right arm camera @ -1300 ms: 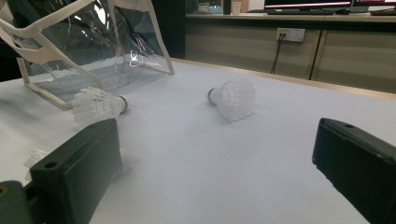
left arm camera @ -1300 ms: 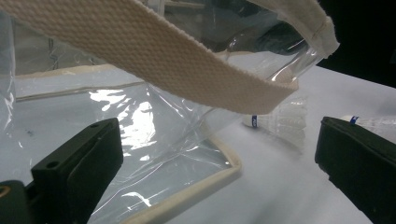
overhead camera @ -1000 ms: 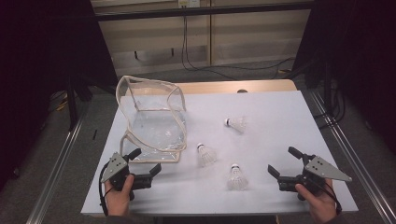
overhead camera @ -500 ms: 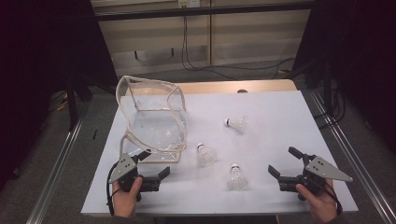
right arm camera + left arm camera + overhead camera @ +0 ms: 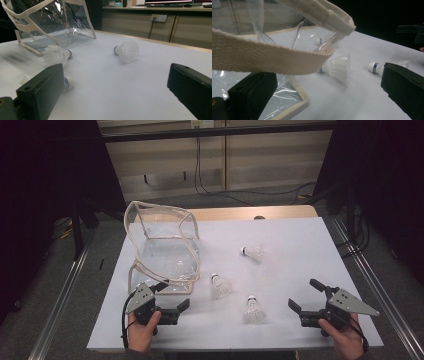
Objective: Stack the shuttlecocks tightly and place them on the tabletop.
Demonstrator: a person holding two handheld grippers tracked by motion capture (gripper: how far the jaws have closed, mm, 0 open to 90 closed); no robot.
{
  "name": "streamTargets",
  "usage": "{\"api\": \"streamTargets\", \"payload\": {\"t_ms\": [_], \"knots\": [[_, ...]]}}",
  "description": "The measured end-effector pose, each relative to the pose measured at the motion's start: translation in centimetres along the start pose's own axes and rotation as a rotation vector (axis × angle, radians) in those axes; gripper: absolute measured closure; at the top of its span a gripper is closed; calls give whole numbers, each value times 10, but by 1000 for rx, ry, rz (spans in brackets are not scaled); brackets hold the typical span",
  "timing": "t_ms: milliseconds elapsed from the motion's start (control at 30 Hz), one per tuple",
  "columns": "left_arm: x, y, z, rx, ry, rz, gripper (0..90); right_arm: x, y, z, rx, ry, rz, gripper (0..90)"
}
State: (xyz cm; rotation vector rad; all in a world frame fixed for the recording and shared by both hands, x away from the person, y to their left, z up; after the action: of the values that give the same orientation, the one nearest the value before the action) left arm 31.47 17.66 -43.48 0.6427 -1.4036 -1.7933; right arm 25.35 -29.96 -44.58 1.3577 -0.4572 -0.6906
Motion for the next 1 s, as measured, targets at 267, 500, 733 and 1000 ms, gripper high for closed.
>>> {"api": "streamTargets", "payload": {"t_ms": [267,500,733,1000], "knots": [[2,-1,1,7,-16,14,7,0,0,2,3,-7,2,5],[3,-4,3,-9,-27,2,10,0,0,2,3,-6,5,6],[5,-6,6,-15,-28,-12,13,0,1,-3,8,10,5,6],[6,-8,9,-22,-30,-7,15,-1,2,-8,7,25,7,6]]}}
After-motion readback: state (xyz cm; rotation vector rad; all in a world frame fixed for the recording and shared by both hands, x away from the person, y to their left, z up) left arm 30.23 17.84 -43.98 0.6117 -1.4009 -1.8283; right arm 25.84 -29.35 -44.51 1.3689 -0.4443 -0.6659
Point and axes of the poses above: each handheld gripper's, and its own axes: z roughly backward along the jaws, y roughly out of its top, x roughly to its right, the point moved 1 cm from there along -z, roughly forward along the jaws, and after that the axes turned 15 degrees about y, right-handed, at the moved point
